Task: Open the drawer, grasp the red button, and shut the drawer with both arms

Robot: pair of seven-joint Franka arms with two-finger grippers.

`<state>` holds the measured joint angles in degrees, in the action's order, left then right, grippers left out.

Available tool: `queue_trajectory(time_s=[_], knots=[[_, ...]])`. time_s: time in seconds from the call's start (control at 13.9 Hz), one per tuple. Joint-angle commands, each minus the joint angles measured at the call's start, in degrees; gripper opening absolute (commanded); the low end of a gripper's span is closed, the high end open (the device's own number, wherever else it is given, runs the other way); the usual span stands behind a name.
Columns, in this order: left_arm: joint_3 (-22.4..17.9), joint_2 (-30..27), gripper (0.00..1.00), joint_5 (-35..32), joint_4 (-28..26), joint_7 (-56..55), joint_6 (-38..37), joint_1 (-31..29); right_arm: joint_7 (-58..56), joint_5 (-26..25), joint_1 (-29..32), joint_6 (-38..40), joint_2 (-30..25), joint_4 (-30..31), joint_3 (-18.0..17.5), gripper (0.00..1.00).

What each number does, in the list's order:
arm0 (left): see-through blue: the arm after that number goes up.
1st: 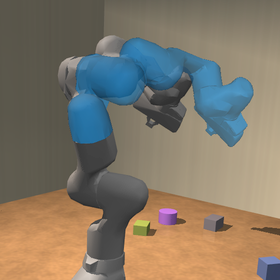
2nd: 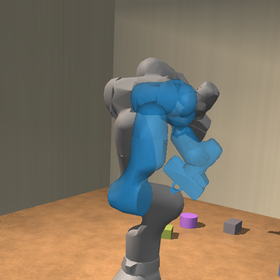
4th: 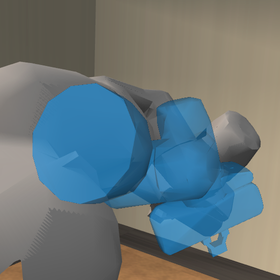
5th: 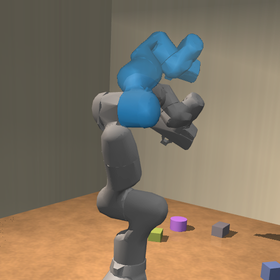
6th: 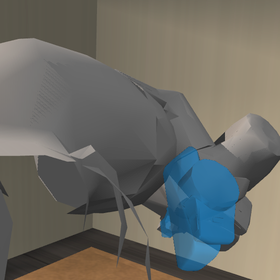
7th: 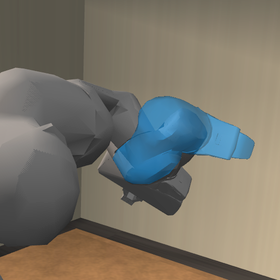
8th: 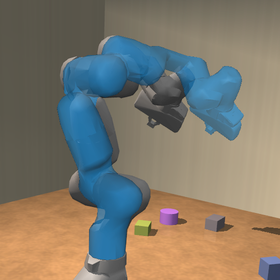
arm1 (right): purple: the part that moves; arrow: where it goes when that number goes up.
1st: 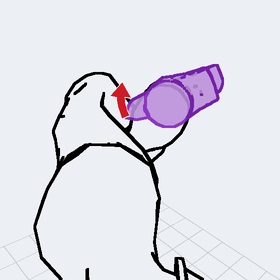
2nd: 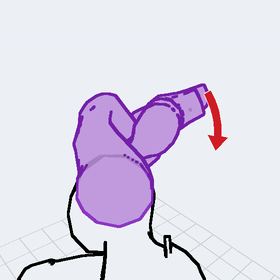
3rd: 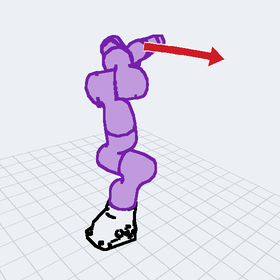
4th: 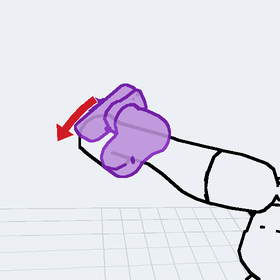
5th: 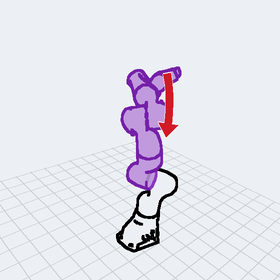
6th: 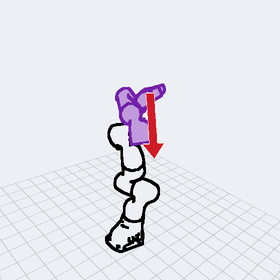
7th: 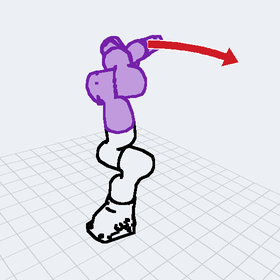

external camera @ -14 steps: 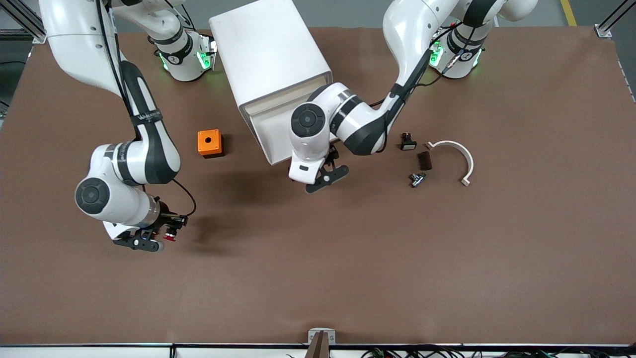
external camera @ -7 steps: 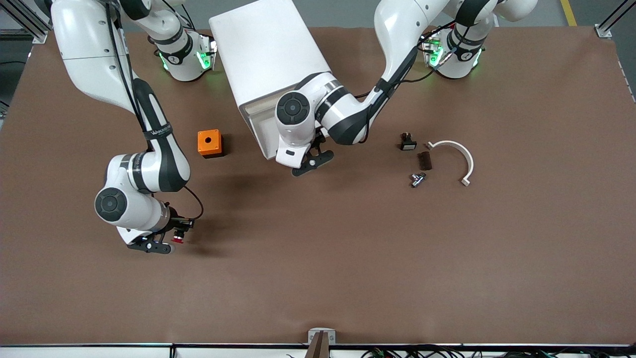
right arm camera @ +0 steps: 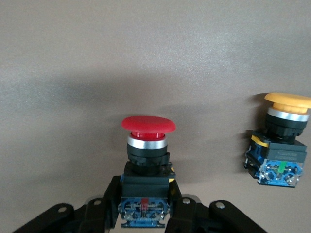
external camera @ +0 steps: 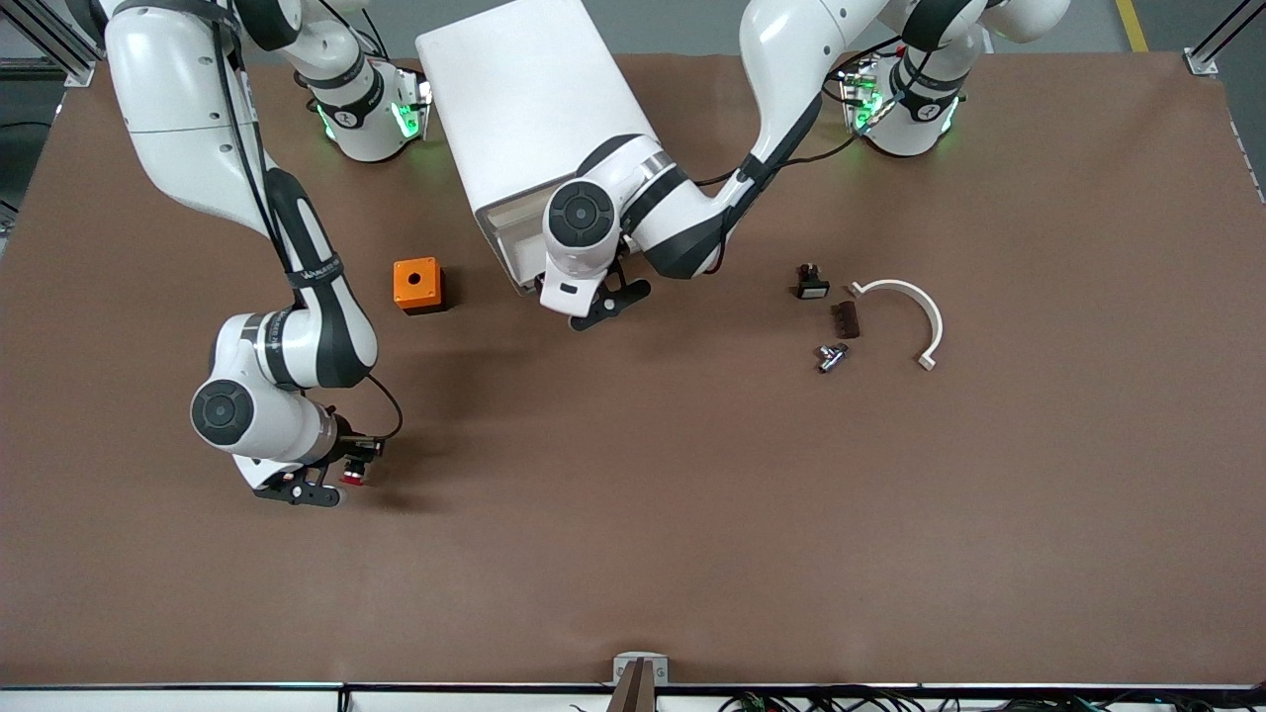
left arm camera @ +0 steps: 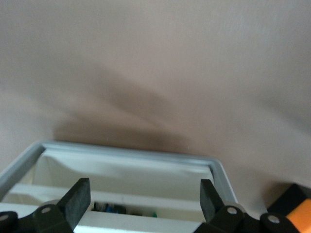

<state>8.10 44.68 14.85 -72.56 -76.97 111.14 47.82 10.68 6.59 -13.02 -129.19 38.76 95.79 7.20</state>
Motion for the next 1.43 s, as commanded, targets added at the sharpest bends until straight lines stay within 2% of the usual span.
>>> queue_trajectory(time_s=[0.0, 0.07, 0.22, 0.36, 0.57, 0.86, 0.93, 1.08, 1.15, 1.36], knots=[[0.78, -2.06, 0.99, 4.82, -3.11, -0.99, 0.31, -0.44, 1.17, 0.62, 0.89, -1.15, 0.88, -0.42, -0.87, 0.02], [0.78, -2.06, 0.99, 6.66, -3.64, -0.90, 0.39, -0.18, 1.18, 0.62, 0.80, -1.41, 1.32, -0.42, -0.87, 0.11], [0.78, -1.97, 0.99, 7.99, -4.52, -0.90, 0.48, -0.09, 1.09, 0.00, 0.72, -1.50, 1.76, -0.77, -0.87, 1.00], [0.78, -1.97, 0.99, 11.06, -5.31, -0.81, 0.48, -0.09, 0.92, 0.00, 0.63, -0.80, 1.33, -1.21, -0.87, 1.00], [0.78, -2.06, 0.99, 11.86, -5.40, -0.81, 0.48, -0.62, 0.39, -0.26, 0.80, 0.68, -0.16, -1.83, -0.78, 1.00], [0.61, -2.14, 0.99, 12.75, -5.58, -0.20, 0.57, -0.97, 0.13, -0.79, 0.80, 13.41, -7.36, -2.97, -0.52, 1.00], [0.61, -2.41, 0.99, 12.48, -5.49, -0.11, 0.48, -1.84, 0.21, -2.79, 0.89, 17.00, -9.64, -3.50, -0.60, 1.00], [0.08, -4.16, 0.99, 11.34, -5.40, -0.10, 0.39, -3.60, 0.21, -6.58, 1.07, 23.86, -13.86, -3.76, -0.52, 1.00], [-0.10, -5.56, 0.99, 10.30, -5.49, -0.02, 0.13, -5.17, -0.13, -6.59, 1.85, 26.25, -15.71, -3.76, -0.52, 1.00], [-0.10, -10.13, 0.99, 1.70, -4.96, -0.11, -0.31, -10.45, -1.36, -7.11, 2.65, 32.14, -21.86, -3.76, -0.52, 1.00]])
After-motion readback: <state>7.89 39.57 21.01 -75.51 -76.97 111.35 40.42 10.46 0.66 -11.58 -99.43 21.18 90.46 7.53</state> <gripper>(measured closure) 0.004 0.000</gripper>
